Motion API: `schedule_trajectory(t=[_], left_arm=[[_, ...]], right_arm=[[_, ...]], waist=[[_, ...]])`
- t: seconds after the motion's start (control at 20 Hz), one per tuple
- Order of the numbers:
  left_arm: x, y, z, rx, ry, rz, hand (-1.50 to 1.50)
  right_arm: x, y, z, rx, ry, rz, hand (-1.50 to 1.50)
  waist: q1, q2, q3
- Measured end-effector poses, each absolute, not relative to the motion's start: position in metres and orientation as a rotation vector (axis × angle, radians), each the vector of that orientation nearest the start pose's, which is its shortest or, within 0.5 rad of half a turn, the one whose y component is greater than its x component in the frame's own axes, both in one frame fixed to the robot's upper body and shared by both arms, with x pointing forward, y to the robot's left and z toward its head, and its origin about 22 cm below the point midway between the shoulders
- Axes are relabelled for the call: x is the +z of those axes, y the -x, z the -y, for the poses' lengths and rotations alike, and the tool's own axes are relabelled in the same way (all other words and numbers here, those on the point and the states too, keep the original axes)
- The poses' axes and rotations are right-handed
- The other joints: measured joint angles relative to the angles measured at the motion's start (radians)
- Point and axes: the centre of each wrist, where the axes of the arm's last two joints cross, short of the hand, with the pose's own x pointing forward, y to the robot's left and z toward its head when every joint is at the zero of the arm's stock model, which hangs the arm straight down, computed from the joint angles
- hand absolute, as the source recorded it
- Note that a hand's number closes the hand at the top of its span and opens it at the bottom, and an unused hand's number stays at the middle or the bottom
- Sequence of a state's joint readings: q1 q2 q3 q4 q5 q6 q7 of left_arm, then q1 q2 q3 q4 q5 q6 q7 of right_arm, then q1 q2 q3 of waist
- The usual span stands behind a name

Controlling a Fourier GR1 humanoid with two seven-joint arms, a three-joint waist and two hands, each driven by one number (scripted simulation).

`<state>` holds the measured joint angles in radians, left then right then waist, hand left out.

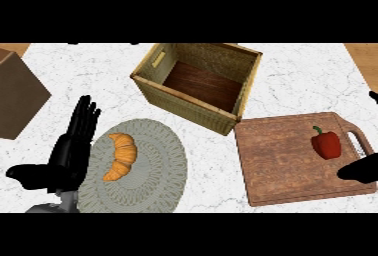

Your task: Pick the bell pepper from the cutting board and place it in the basket

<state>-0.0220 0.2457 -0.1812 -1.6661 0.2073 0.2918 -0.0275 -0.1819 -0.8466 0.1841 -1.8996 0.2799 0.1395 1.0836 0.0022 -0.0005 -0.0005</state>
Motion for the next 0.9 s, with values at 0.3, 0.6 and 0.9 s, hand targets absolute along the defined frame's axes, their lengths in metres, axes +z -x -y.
schedule_trajectory(t=[0.3,0.6,0.9], left_arm=[[0.036,-0.245,-0.239,0.052,-0.086,1.672,0.0],[0.036,-0.245,-0.233,0.053,-0.088,1.675,0.0],[0.03,-0.242,-0.236,0.053,-0.089,1.672,0.0]], right_arm=[[0.143,-0.251,0.286,0.651,1.033,0.814,-1.5],[0.132,-0.258,0.286,0.638,1.073,0.801,-1.5],[0.116,-0.262,0.281,0.626,1.088,0.783,-1.5]], waist=[[0.0,0.0,0.0],[0.0,0.0,0.0],[0.0,0.0,0.0]])
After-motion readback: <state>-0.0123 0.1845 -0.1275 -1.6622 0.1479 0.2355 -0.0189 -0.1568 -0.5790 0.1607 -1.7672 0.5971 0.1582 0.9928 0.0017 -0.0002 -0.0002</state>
